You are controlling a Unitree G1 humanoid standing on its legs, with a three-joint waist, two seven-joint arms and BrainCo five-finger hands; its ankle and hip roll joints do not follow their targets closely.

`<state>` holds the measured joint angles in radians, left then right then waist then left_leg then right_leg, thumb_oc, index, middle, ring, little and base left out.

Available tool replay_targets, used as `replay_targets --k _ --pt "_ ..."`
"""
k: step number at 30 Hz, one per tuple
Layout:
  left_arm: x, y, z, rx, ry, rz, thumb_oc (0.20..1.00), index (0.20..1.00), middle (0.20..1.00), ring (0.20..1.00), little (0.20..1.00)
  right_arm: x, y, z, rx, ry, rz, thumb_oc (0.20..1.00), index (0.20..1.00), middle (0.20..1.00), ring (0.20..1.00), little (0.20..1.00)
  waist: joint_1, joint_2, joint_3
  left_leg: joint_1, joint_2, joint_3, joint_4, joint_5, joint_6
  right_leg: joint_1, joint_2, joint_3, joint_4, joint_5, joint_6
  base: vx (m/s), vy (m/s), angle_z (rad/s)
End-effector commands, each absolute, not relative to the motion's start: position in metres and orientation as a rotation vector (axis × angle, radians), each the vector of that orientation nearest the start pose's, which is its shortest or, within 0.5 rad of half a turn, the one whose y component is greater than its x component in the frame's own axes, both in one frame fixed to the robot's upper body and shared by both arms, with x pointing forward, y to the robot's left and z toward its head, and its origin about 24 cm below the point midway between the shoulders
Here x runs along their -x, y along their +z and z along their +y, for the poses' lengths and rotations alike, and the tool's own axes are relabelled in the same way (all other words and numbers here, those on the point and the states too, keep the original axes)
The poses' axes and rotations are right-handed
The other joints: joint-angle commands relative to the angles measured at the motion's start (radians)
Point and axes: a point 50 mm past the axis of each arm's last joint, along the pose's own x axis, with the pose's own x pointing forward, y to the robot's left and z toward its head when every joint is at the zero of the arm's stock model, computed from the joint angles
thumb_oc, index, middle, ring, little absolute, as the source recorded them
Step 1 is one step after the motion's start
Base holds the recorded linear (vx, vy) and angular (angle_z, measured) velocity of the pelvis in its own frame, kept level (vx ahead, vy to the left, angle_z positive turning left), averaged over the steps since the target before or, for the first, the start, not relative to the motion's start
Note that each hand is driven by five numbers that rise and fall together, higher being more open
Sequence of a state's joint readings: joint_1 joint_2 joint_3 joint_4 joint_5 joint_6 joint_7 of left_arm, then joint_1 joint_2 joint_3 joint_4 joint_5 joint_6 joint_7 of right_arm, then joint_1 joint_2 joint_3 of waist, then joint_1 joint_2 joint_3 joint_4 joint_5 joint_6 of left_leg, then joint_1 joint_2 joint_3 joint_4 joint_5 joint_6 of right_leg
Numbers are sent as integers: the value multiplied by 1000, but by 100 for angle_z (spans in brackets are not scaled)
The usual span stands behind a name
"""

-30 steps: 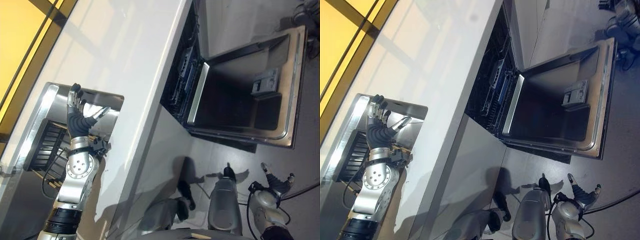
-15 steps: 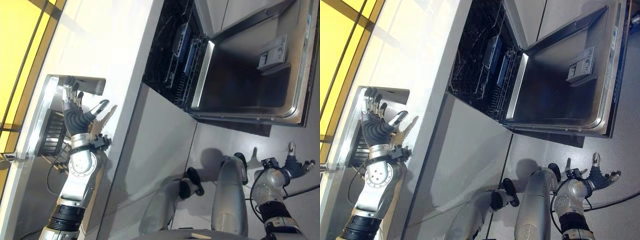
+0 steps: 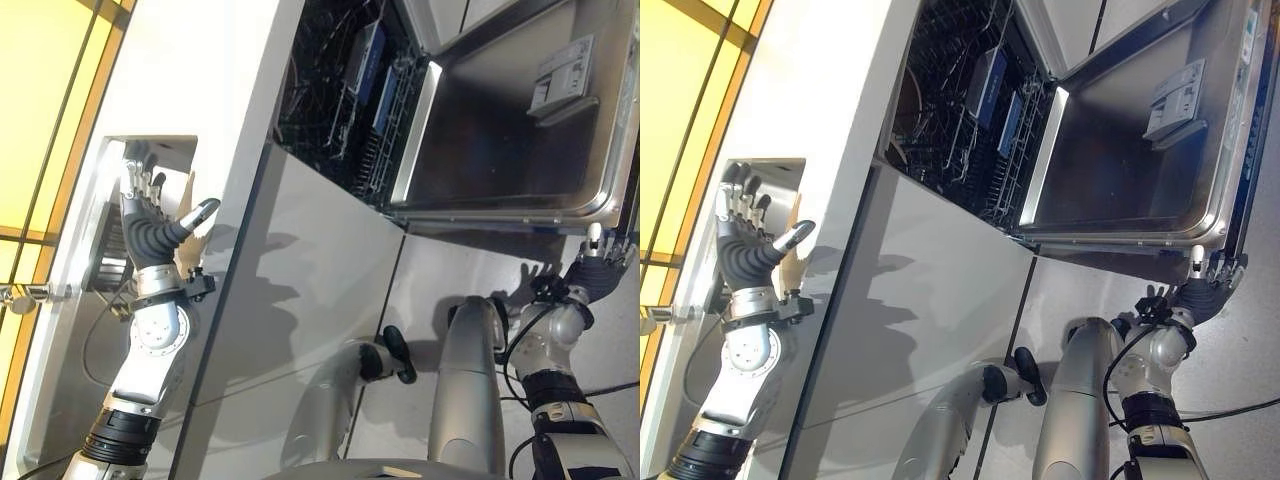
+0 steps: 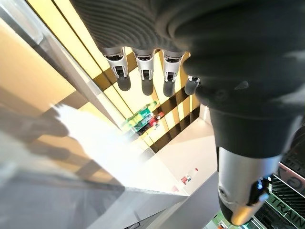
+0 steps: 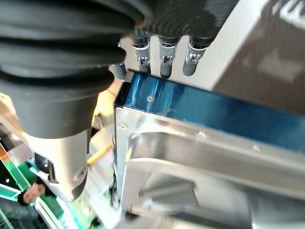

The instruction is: Pick up plates and place into dishwasher.

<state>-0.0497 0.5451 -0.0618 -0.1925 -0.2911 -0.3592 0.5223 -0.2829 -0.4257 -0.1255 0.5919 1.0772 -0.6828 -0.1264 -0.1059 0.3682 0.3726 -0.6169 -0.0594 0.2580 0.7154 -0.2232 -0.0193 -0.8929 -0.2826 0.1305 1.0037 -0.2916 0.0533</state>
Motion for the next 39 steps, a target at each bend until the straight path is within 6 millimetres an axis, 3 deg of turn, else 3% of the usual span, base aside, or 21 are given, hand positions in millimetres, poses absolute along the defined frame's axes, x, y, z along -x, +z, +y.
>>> replay_targets --k 1,10,17,20,24,29,31,32,39 --pt "-245 141 219 -28 280 -542 1000 1000 1000 1000 1000 -309 148 -299 -553 -197 -694 1000 1000 1000 1000 1000 -8 76 147 -63 -33 -10 49 -24 42 7 10 -53 57 -64 -61 -29 -54 5" --pt "-250 155 225 -36 233 -565 1000 1000 1000 1000 1000 -336 202 -288 -557 164 -678 1000 1000 1000 1000 1000 30 74 147 -73 -46 -26 53 -9 38 -5 0 -60 83 -65 -67 -11 -23 -7" --pt "-249 155 230 -27 209 -560 1000 1000 1000 1000 1000 -339 234 -252 -518 353 -687 1000 1000 1000 1000 1000 49 61 147 -56 -52 -43 45 -4 35 22 -8 -74 66 -58 -67 14 4 0" --pt "-251 158 229 -21 199 -557 1000 1000 1000 1000 1000 -340 244 -224 -472 445 -654 1000 1000 1000 1000 1000 59 52 147 -38 -55 -53 29 2 35 46 -9 -82 44 -51 -67 24 20 -1" --pt "-253 158 229 -17 206 -558 1000 1000 1000 1000 1000 -337 243 -188 -443 560 -615 1000 1000 1000 1000 1000 68 41 147 1 -56 -61 -23 23 34 93 -5 -94 -4 -39 -62 46 53 3" --pt "-256 162 227 -15 199 -568 1000 1000 1000 1000 1000 -332 238 -160 -433 651 -595 1000 1000 1000 1000 1000 80 34 145 61 -69 -73 -91 50 34 169 -16 -108 -72 -15 -59 35 59 -2" --pt "-258 163 227 -13 199 -565 1000 1000 1000 1000 1000 -332 236 -154 -427 664 -589 1000 1000 1000 1000 1000 89 30 136 88 -74 -81 -113 53 35 203 -26 -116 -99 -8 -58 29 83 4" --pt "-258 163 227 -15 199 -562 1000 1000 1000 1000 1000 -332 235 -152 -423 668 -587 1000 1000 1000 1000 1000 94 31 133 98 -73 -80 -137 84 43 215 -31 -128 -126 28 -65 15 92 -2" --pt "-257 154 232 -20 203 -513 1000 1000 1000 1000 1000 -330 228 -155 -432 626 -600 1000 1000 1000 1000 1000 142 0 67 223 -86 -121 -221 89 49 379 -77 -187 -243 63 -55 111 80 6"
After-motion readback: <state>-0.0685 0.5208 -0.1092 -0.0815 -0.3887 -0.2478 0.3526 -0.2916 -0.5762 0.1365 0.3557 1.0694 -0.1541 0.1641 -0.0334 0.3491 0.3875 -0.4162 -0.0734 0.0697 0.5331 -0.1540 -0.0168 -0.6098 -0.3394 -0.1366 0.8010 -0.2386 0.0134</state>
